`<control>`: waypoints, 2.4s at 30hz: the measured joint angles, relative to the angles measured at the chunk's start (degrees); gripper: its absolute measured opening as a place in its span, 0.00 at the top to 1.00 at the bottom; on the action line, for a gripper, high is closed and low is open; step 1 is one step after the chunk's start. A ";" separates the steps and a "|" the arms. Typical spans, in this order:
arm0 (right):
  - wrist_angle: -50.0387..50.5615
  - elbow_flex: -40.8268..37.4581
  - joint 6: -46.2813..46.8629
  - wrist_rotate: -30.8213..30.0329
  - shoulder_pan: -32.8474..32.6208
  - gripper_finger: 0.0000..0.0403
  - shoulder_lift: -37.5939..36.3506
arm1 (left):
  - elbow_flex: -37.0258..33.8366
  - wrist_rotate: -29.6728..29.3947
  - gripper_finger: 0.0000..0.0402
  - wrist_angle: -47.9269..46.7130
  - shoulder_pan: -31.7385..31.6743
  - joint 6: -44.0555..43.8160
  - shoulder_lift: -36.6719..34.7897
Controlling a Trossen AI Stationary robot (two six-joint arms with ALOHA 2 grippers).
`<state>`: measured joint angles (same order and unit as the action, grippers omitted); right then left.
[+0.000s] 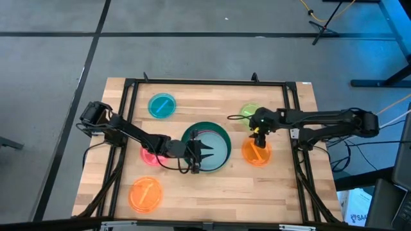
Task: Stack plastic plates
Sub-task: Stack the right orange plate on top of the light blue plate
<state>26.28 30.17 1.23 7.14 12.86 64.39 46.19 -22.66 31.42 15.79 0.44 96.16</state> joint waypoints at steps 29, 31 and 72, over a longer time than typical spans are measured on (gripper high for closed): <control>-0.87 0.00 -2.95 7.06 -0.08 0.91 10.50 | -0.02 -0.69 0.73 -0.16 -0.07 0.15 -0.04; -0.91 0.00 -3.28 7.08 -0.15 0.97 10.50 | -0.02 -0.69 0.73 -0.18 -0.26 0.14 -0.04; -6.18 9.22 -2.24 27.49 -0.13 1.00 10.43 | -0.04 -0.67 0.73 -1.02 -0.55 -0.23 -0.07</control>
<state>20.10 39.40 -1.00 34.63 12.73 74.83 46.15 -23.33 30.40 15.25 0.21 96.09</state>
